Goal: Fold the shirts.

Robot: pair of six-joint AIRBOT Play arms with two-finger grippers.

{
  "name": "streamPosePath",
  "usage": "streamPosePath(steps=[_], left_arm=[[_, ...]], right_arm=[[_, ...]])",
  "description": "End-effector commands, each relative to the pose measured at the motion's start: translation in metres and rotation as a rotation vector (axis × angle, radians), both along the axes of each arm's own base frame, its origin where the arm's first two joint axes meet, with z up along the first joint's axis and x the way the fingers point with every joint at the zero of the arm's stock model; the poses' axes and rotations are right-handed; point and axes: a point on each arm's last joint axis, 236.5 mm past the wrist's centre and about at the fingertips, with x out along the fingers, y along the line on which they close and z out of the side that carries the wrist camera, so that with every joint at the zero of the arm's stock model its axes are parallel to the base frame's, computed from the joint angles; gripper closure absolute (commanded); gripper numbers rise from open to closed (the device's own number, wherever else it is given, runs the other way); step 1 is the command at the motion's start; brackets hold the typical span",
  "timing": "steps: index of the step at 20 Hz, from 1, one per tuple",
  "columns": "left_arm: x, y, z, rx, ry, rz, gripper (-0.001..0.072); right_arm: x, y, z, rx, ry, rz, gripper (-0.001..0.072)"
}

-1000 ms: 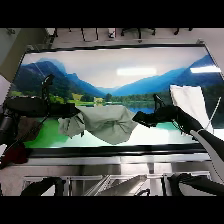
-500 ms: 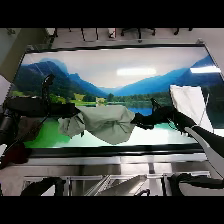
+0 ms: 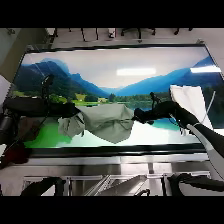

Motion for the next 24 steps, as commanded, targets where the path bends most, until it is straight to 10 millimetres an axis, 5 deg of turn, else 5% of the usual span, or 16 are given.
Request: streamPosePath(steps=[1,3,6,8,10,13,16,19,22,24], left_arm=[[0.010,-0.001,0.031,-0.007,-0.077,-0.008,0.0691],[0.017,-0.002,0.089,-0.021,-0.216,-0.014,0.0691],[0.007,0.008,0.212,-0.072,-0.499,0.039,0.0691],[-0.019,0.027,0.293,-0.098,-0.689,0.105,0.0690],[-0.056,0.044,0.355,-0.108,-0.841,0.170,0.0690],[-0.108,0.052,0.399,-0.086,-0.967,0.191,0.0690],[-0.117,0.048,0.384,-0.056,-0.900,0.156,0.0691],[-0.078,0.049,0.322,-0.017,-0.662,0.113,0.0691],[-0.024,0.040,0.212,-0.043,-0.299,0.042,0.0691],[-0.005,0.026,0.116,-0.029,-0.059,-0.050,0.0690]], right_arm=[[0.016,0.004,0.071,0.042,-0.160,0.040,0.0684],[0.030,-0.006,0.153,0.067,-0.351,0.040,0.0684],[0.025,-0.036,0.302,0.056,-0.726,0.020,0.0684],[-0.008,-0.057,0.398,0.012,-0.984,-0.006,0.0684],[-0.055,-0.072,0.473,-0.057,-1.218,-0.026,0.0684],[-0.121,-0.077,0.534,-0.147,-1.448,-0.034,0.0685],[-0.136,-0.088,0.537,-0.249,-1.486,-0.053,0.0684],[-0.106,-0.089,0.489,-0.259,-1.302,0.005,0.0684],[-0.053,-0.086,0.386,-0.192,-0.977,0.074,0.0685],[-0.022,-0.086,0.285,-0.147,-0.718,0.081,0.0684]])
